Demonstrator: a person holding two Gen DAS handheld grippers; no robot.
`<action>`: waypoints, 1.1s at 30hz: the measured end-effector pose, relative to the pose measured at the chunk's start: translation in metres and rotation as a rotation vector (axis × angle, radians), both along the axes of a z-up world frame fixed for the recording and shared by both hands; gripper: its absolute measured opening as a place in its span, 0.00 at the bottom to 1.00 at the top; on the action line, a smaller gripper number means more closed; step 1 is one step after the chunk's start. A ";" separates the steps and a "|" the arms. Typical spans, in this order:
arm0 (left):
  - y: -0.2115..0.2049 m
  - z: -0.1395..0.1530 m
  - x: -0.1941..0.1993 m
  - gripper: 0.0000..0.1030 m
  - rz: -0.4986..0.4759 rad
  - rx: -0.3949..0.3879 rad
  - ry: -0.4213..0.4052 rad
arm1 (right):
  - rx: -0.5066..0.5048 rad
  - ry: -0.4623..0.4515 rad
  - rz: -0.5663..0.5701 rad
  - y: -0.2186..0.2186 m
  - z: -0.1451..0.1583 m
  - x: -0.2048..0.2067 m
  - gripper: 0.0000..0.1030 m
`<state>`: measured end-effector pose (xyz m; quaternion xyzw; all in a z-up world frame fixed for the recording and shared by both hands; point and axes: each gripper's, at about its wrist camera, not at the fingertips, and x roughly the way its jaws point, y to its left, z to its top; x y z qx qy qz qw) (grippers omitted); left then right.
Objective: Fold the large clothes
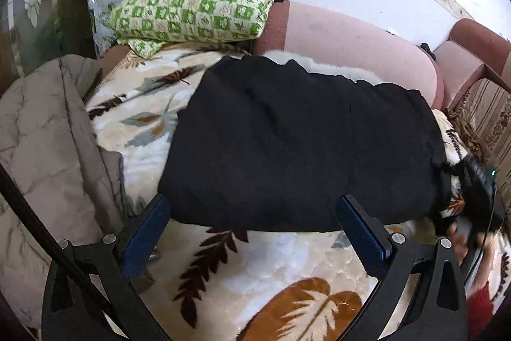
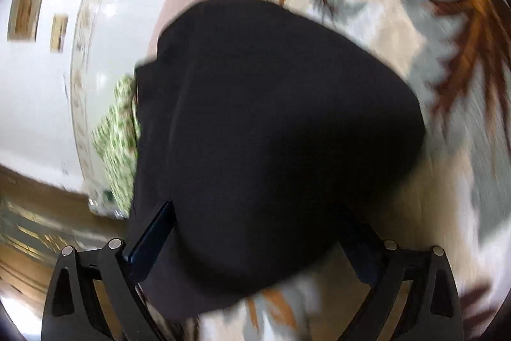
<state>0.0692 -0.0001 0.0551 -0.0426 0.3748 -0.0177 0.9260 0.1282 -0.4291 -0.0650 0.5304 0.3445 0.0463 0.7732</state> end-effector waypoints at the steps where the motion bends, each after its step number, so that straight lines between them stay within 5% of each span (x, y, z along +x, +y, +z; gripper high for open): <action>1: -0.001 -0.001 0.001 1.00 0.004 0.011 0.004 | 0.012 -0.018 0.014 0.000 0.001 0.006 0.98; 2: -0.001 0.000 0.001 1.00 0.007 0.016 0.008 | 0.011 -0.041 0.055 0.000 0.002 0.014 0.91; 3: -0.002 -0.001 0.001 1.00 0.012 0.024 0.013 | -0.010 -0.033 0.069 0.001 0.002 0.018 0.66; 4: -0.004 -0.001 0.000 1.00 0.019 0.033 0.016 | -0.014 -0.042 0.082 0.003 0.005 0.018 0.53; 7: -0.005 0.000 -0.004 1.00 0.027 0.043 0.005 | -0.167 -0.069 0.098 0.020 0.040 0.008 0.40; 11: 0.001 0.000 -0.005 1.00 0.036 0.068 -0.007 | -0.323 -0.089 0.112 0.043 0.071 -0.015 0.39; 15: 0.035 -0.008 -0.001 1.00 0.109 0.043 0.002 | -0.328 0.045 0.065 0.038 0.056 -0.035 0.53; 19: 0.069 -0.027 0.002 1.00 0.162 0.031 0.046 | -0.387 0.034 0.011 0.026 0.075 -0.068 0.56; 23: 0.093 -0.055 0.010 0.92 0.255 0.227 0.095 | -0.543 -0.034 -0.004 0.042 0.106 -0.109 0.60; 26: 0.124 -0.067 0.014 0.85 0.320 0.287 0.133 | -0.607 -0.057 0.013 0.053 0.120 -0.123 0.60; 29: 0.153 -0.058 0.012 0.85 0.337 0.190 0.135 | -0.661 -0.082 0.028 0.065 0.135 -0.138 0.61; 33: 0.152 -0.037 0.000 0.85 0.289 0.193 0.083 | -0.673 -0.111 0.045 0.078 0.144 -0.148 0.64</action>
